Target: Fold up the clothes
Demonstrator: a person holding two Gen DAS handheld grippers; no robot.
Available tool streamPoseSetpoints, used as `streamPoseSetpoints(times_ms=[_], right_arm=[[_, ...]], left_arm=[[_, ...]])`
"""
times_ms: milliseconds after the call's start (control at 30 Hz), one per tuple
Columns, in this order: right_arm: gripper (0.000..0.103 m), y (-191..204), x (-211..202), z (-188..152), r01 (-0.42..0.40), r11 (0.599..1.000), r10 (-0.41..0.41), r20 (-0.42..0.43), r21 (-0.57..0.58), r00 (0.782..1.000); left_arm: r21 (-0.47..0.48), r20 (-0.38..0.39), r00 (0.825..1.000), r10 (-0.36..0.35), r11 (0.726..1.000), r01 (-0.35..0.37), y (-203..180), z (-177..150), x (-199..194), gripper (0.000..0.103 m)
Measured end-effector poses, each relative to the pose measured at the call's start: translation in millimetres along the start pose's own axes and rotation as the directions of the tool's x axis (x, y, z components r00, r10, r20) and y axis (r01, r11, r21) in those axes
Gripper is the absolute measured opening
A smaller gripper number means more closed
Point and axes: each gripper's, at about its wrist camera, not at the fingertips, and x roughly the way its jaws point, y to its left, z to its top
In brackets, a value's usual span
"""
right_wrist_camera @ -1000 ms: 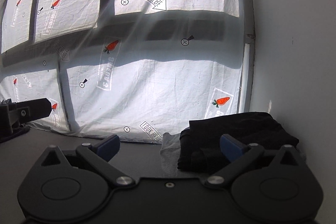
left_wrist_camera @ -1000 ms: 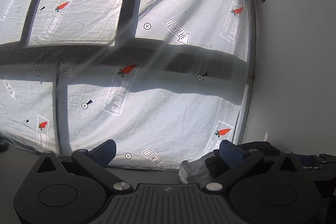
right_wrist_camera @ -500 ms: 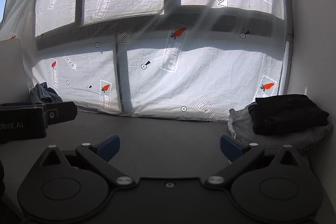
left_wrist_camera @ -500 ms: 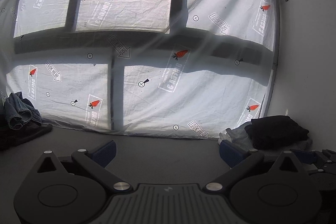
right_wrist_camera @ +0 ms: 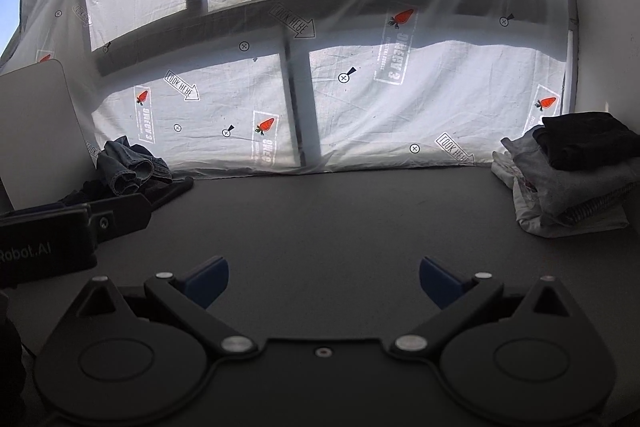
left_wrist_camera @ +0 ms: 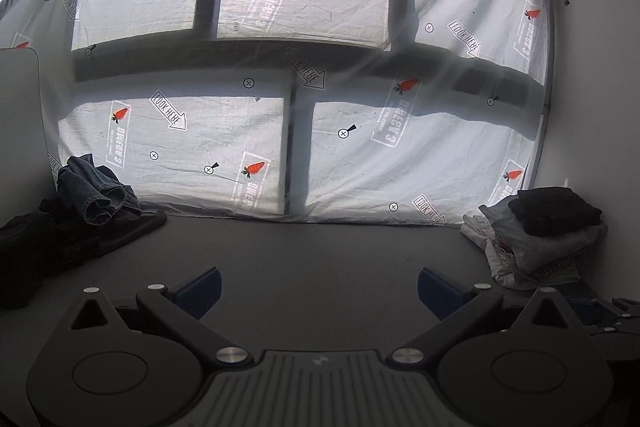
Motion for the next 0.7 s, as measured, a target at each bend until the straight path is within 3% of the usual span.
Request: streamPoseSetpoints(times_ms=[300, 700], right_arm=[[0.103, 48.7, -31.1, -35.0, 0.059, 0.998, -0.058, -0.043, 0.037, 0.997], [0.103, 71.9, -59.2, -58.4, 0.108, 0.994, -0.107, -0.068, 0.009, 0.992]], left_arm=[[0.029, -0.07, 0.997, -0.017, 0.999, 0.019, 44.9, -24.1, -37.6, 0.103], [0.022, -0.108, 0.994, -0.034, 0.999, 0.037, 60.8, -45.6, -58.8, 0.103]])
